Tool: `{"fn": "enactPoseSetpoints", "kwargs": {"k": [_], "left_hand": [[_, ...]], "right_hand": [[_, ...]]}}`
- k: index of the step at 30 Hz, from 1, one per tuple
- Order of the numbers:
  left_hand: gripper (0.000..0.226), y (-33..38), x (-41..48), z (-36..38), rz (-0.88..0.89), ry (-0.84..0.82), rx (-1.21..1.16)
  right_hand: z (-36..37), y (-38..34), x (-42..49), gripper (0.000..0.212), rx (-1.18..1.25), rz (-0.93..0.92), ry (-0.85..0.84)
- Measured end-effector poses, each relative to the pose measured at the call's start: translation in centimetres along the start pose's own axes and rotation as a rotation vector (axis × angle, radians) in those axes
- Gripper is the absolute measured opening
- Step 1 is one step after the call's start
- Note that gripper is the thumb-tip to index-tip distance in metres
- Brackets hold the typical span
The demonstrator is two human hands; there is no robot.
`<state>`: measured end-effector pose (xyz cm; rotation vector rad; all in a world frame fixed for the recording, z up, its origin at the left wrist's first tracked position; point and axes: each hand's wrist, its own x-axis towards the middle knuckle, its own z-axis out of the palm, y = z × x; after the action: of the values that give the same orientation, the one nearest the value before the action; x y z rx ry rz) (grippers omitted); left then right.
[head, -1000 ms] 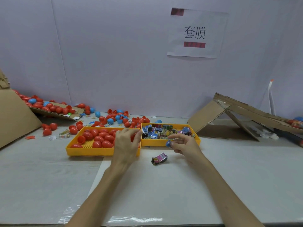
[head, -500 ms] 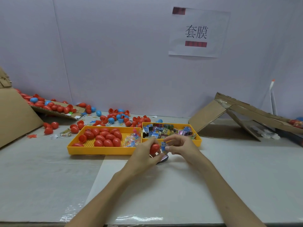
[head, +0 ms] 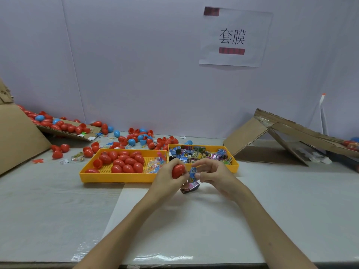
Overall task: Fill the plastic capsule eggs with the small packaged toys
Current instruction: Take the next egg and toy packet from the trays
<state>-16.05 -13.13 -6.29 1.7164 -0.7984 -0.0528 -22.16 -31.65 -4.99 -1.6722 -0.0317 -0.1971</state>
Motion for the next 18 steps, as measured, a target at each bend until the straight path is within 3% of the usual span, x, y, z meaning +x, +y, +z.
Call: {"fn": "enactPoseSetpoints", "kwargs": {"k": [10, 13, 18], "left_hand": [[0.007, 0.1, 0.5, -0.3, -0.161, -0.068, -0.191], [0.025, 0.6, 0.8, -0.4, -0.249, -0.114, -0.322], [0.023, 0.9, 0.3, -0.5, -0.286, -0.105, -0.416]], "right_hand": [[-0.1, 0.0, 0.1, 0.031, 0.072, 0.021, 0.028], [-0.3, -0.1, 0.2, 0.033, 0.093, 0.010, 0.106], [-0.6, -0.2, 0.4, 0.031, 0.231, -0.013, 0.140]]}}
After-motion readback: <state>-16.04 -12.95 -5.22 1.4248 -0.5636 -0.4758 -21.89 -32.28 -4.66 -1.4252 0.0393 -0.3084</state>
